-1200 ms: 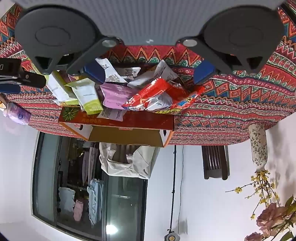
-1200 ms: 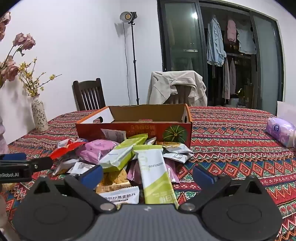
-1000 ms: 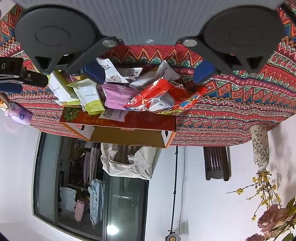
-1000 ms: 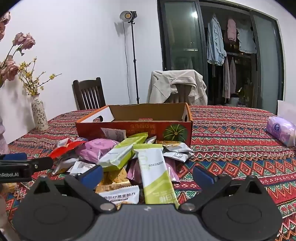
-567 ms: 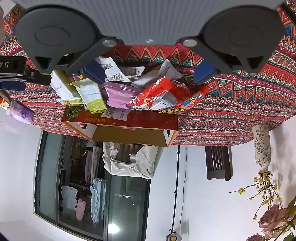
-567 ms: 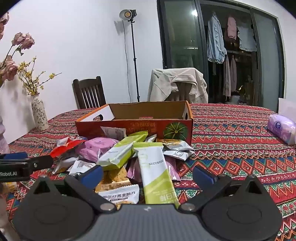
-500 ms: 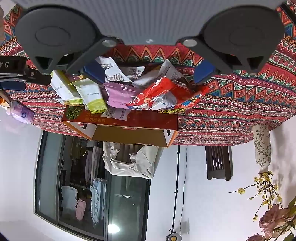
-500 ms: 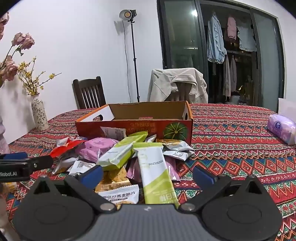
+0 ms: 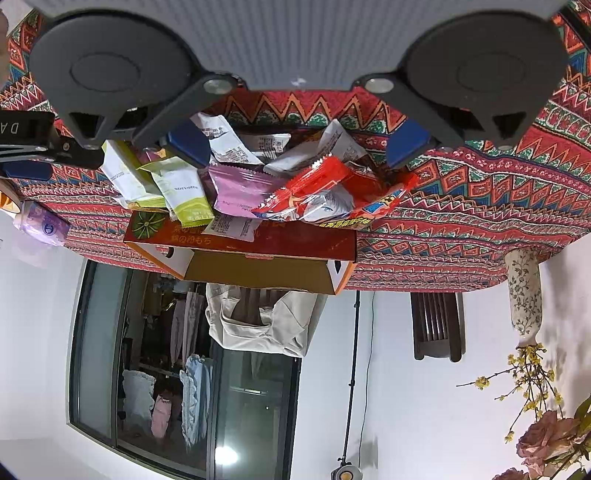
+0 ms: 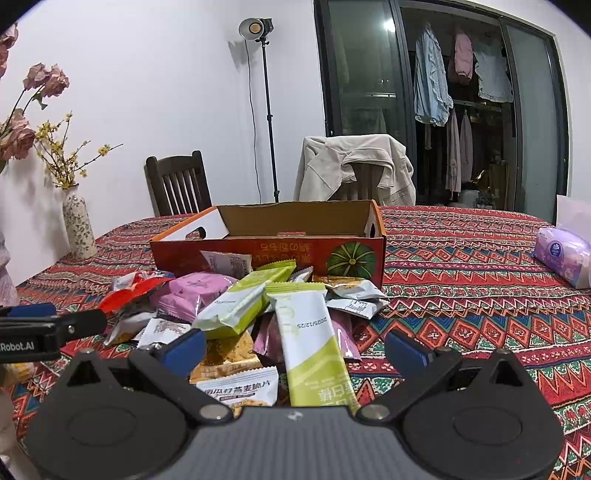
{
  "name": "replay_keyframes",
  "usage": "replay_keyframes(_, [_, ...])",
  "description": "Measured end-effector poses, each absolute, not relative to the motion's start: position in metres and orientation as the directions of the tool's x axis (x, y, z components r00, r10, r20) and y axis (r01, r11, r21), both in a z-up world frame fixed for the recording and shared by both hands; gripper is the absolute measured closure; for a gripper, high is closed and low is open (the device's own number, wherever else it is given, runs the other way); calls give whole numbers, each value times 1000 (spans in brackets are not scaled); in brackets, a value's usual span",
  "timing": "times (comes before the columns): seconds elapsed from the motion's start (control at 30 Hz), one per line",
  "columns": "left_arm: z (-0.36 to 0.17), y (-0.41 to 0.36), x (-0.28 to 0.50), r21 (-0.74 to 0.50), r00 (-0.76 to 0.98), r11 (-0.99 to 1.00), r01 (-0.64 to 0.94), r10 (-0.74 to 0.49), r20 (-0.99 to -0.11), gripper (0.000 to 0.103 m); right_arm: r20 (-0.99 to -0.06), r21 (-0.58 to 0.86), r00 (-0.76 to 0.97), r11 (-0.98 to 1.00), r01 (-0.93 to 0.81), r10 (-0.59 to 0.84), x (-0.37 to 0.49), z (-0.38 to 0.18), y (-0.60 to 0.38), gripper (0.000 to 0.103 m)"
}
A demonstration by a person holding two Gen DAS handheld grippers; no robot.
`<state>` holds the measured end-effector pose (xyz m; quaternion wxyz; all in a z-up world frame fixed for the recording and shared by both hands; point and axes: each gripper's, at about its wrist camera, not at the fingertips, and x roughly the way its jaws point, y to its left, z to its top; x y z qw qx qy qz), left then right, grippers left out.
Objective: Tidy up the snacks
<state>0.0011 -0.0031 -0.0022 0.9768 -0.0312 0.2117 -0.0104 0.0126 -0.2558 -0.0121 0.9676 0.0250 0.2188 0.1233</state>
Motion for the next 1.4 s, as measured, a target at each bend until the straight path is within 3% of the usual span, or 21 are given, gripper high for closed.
replay_keyframes(1.4, [-2, -3, 1, -76, 912, 997, 11, -41, -409, 0, -417, 100, 874, 968, -229, 249, 13, -12, -255, 0])
